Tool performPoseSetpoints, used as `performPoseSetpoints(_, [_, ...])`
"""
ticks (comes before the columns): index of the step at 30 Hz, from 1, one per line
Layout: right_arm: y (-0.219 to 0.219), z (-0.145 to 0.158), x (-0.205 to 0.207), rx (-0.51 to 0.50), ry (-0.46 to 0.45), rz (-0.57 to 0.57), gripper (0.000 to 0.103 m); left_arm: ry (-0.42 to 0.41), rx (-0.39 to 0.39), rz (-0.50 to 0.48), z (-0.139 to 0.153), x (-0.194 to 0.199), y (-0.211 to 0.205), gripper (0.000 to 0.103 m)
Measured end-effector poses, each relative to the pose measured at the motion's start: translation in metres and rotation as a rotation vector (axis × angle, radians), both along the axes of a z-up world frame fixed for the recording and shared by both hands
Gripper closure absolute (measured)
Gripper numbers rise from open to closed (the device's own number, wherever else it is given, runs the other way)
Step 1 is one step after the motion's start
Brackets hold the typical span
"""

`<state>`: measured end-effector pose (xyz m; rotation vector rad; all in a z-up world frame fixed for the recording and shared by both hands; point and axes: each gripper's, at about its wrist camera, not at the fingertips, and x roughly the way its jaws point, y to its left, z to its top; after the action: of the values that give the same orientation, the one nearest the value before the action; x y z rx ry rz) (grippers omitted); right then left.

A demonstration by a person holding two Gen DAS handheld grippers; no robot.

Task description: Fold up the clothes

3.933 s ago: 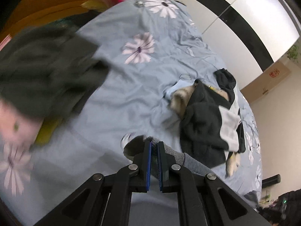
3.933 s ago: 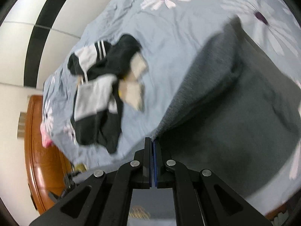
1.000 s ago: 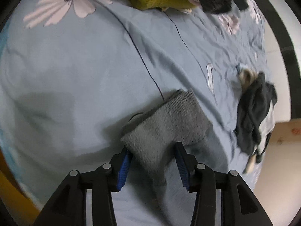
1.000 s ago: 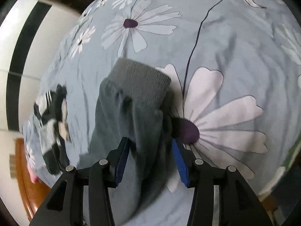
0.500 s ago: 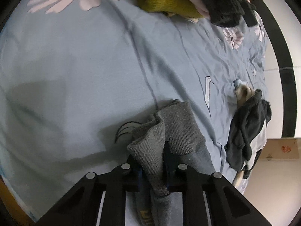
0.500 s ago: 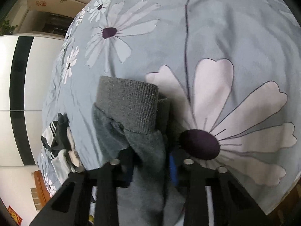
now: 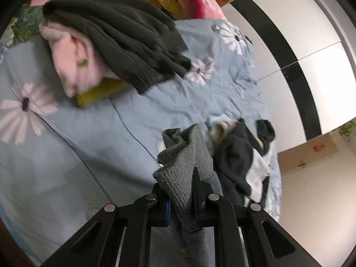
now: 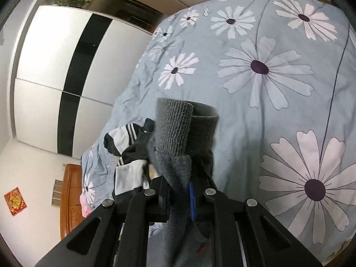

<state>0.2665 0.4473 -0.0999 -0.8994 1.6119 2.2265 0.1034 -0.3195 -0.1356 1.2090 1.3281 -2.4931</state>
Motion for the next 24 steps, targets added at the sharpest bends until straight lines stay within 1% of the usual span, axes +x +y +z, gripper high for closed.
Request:
performPoseSetpoints(2, [-0.002,-0.027,0.003,-0.019,-0.072,0.000,0.090,-0.062,-0.024,0.015,-0.016,0.005,-0.014,0.088])
performPoseSetpoints(5, [-0.009,-0.081,0.012,-0.051,-0.237,0.001,0.090,-0.194,-0.064,0.020,-0.054,0.009,-0.026,0.088])
performPoseSetpoints(7, [-0.012,-0.114,0.023,-0.082,-0.318,-0.017,0.090,-0.280,-0.073,0.012,-0.081,0.013,-0.028,0.088])
performPoseSetpoints(9, [-0.011,-0.125,0.033,-0.105,-0.329,-0.047,0.090,-0.345,-0.093,0.014,-0.099,0.021,-0.030,0.088])
performPoseSetpoints(10, [-0.011,-0.130,0.039,-0.117,-0.331,-0.062,0.090,-0.353,-0.084,0.026,-0.104,0.025,-0.032,0.088])
performPoseSetpoints(12, [-0.012,-0.130,0.040,-0.109,-0.341,-0.047,0.090,-0.357,-0.068,0.051,-0.106,0.031,-0.034,0.088])
performPoseSetpoints(14, [-0.013,-0.126,0.037,-0.093,-0.350,-0.020,0.090,-0.343,-0.088,0.056,-0.096,0.027,-0.028,0.088])
performPoseSetpoints(17, [-0.015,-0.120,0.030,-0.081,-0.340,-0.003,0.090,-0.266,-0.185,0.013,-0.053,0.018,-0.003,0.088])
performPoseSetpoints(19, [-0.015,-0.116,0.024,-0.081,-0.334,-0.003,0.090,-0.183,-0.315,-0.083,-0.009,0.008,0.032,0.088])
performPoseSetpoints(20, [-0.015,-0.115,0.022,-0.085,-0.330,-0.005,0.090,-0.125,-0.388,-0.142,0.017,0.007,0.057,0.088])
performPoseSetpoints(23, [-0.015,-0.114,0.022,-0.104,-0.317,-0.013,0.090,-0.008,-0.461,-0.252,0.064,0.011,0.112,0.089])
performPoseSetpoints(24, [-0.015,-0.113,0.022,-0.109,-0.312,-0.013,0.090,0.032,-0.478,-0.296,0.075,0.010,0.137,0.089])
